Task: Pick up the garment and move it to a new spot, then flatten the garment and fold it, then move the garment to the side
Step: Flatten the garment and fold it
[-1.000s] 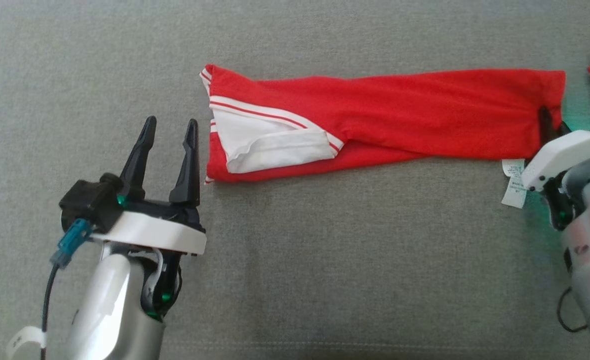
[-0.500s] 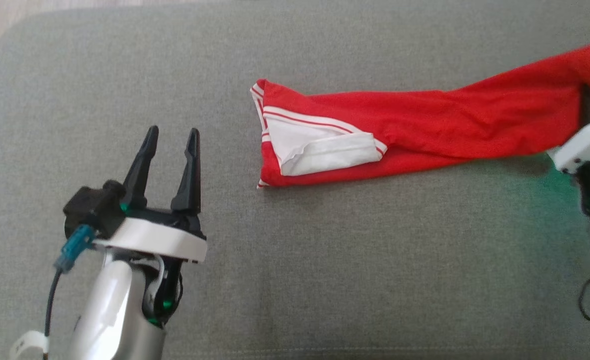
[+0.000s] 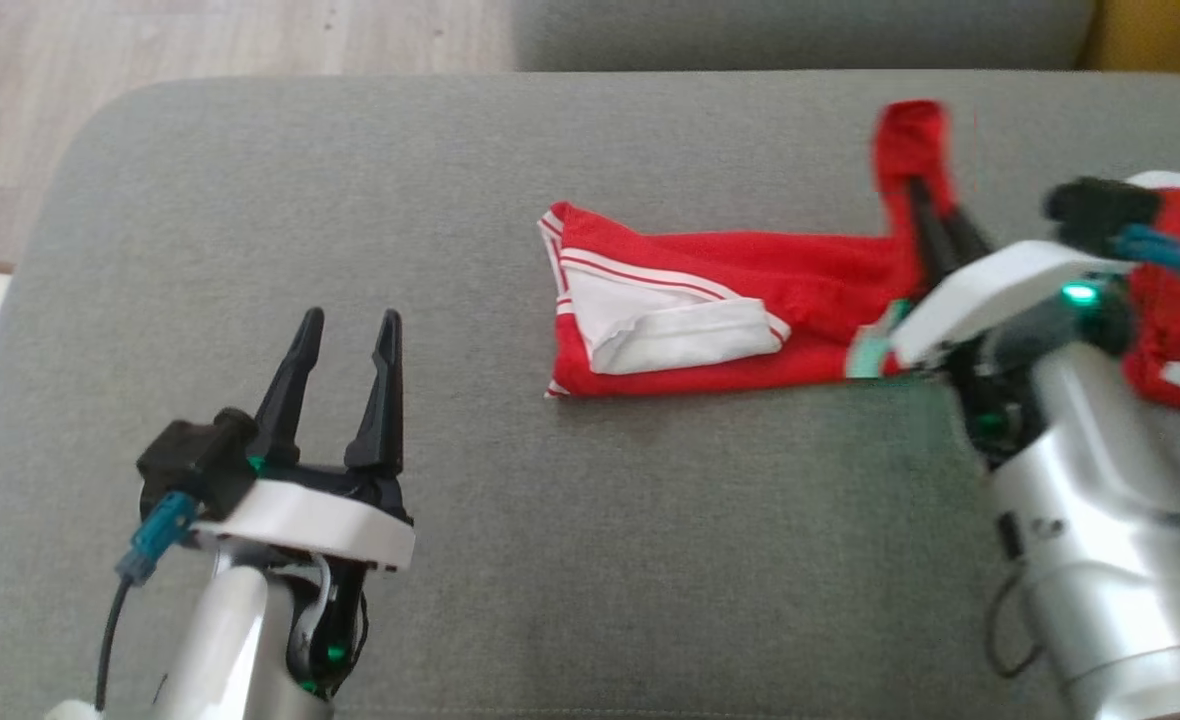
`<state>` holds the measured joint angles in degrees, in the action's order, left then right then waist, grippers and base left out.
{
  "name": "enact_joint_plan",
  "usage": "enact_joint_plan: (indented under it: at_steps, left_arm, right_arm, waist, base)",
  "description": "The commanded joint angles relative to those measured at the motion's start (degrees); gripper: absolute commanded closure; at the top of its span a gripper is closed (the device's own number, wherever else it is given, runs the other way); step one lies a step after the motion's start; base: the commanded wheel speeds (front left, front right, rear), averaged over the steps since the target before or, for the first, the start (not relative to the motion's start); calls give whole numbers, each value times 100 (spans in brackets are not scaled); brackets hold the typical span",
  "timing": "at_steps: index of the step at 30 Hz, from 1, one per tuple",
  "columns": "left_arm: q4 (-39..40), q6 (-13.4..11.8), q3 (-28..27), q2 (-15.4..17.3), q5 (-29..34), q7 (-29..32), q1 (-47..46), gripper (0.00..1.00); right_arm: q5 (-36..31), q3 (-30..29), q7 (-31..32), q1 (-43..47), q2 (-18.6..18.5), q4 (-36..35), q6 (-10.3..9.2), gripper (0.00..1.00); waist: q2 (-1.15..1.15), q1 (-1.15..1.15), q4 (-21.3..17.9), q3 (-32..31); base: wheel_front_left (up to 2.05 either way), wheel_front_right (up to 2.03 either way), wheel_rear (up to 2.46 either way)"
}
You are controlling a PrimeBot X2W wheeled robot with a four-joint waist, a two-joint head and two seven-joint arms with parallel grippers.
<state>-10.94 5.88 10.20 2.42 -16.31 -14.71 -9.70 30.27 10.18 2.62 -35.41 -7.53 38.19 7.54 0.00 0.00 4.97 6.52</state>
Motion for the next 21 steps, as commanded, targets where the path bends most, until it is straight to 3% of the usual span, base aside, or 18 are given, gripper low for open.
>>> enact_joint_plan:
  at_steps: [1, 7, 14, 21]
  left_arm:
    - [198, -3, -201, 46, -49, -29, -131, 0]
    - [219, -7, -115, 46, -104, -29, -161, 0]
    - [186, -27, 66, 46, -183, -29, -224, 0]
    - [166, -49, 161, 46, -232, -29, -249, 0]
  right_arm:
    - [49, 115, 28, -72, 155, -267, -5, 100]
    - [-15, 134, 58, -98, 452, -244, -5, 100]
    - [1138, 920, -322, -227, 463, 158, -5, 100]
    - [1870, 1701, -795, -452, 464, 746, -5, 100]
  waist:
    - [0, 0, 67, -22]
    - [0, 0, 341, 67]
    - [0, 0, 739, 248]
    - [0, 0, 1014, 338]
  base:
    - [0, 0, 0]
    - [0, 0, 0]
    - [0, 0, 0]
    - [0, 0, 0]
